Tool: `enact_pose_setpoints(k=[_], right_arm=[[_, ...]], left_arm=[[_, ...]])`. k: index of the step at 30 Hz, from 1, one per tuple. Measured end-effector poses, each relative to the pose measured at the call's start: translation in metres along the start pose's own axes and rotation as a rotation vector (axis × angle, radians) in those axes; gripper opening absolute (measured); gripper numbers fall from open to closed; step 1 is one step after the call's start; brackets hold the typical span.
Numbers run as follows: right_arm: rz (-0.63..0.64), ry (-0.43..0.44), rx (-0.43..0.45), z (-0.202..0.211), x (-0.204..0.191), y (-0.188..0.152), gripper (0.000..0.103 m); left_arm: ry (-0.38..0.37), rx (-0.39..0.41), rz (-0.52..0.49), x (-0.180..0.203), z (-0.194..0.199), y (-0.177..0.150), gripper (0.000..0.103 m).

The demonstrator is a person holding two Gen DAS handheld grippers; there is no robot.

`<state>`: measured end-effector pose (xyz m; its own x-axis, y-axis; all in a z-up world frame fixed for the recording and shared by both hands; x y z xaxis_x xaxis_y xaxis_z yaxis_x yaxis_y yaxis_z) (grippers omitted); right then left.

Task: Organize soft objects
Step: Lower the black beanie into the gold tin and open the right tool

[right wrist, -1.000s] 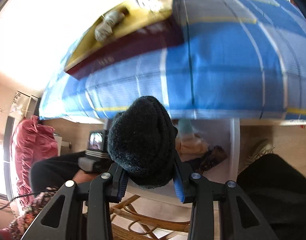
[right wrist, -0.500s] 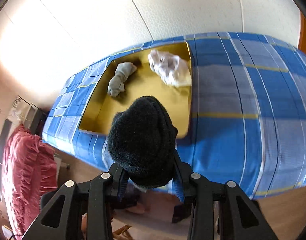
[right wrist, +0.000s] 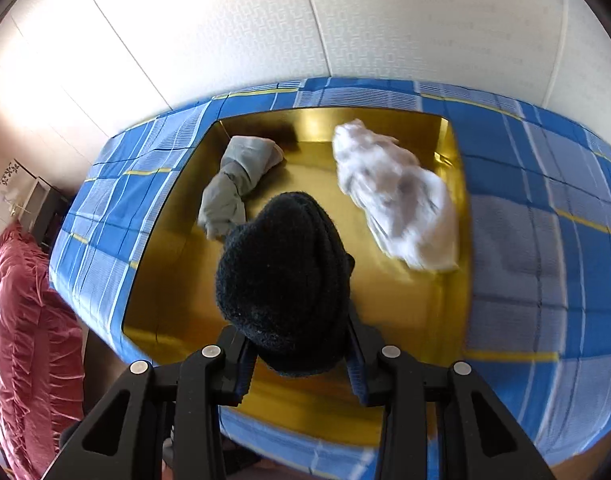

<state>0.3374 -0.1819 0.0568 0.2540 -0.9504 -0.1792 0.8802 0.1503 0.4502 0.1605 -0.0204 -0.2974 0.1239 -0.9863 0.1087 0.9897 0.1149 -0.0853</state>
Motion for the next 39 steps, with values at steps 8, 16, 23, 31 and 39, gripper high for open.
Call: enact_pose_setpoints(k=[8, 16, 23, 31, 39], right_arm=[[0.040, -0.044, -0.042, -0.046, -0.009, 0.047, 0.038], [0.041, -0.085, -0.063, -0.081, -0.005, 0.079, 0.038], [0.021, -0.152, -0.061, -0.096, 0.009, 0.094, 0.040], [-0.003, -0.169, -0.065, -0.100, 0.015, 0.097, 0.043], [0.013, -0.191, 0.069, -0.062, 0.015, 0.112, 0.044]], left_arm=[[-0.010, -0.006, 0.012, -0.003, -0.003, 0.002, 0.069], [-0.017, -0.006, 0.020, -0.007, -0.005, 0.002, 0.069], [-0.020, -0.007, 0.025, -0.006, -0.006, 0.002, 0.069], [-0.019, -0.007, 0.025, -0.005, -0.006, 0.002, 0.069], [-0.018, -0.007, 0.025, -0.005, -0.005, 0.002, 0.069]])
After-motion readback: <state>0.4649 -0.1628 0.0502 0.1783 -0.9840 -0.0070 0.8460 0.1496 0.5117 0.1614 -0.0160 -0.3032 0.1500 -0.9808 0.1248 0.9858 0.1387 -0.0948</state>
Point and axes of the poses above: each gripper's, at about its wrist camera, not at the fingertips, and z roughly against the way its jaws point, x to its right, y to its top, the point moved 4 cm from there along -z, roughly the way its jaws point, and after that the axes turned 12 degrees about z, right-handed, at the moved point
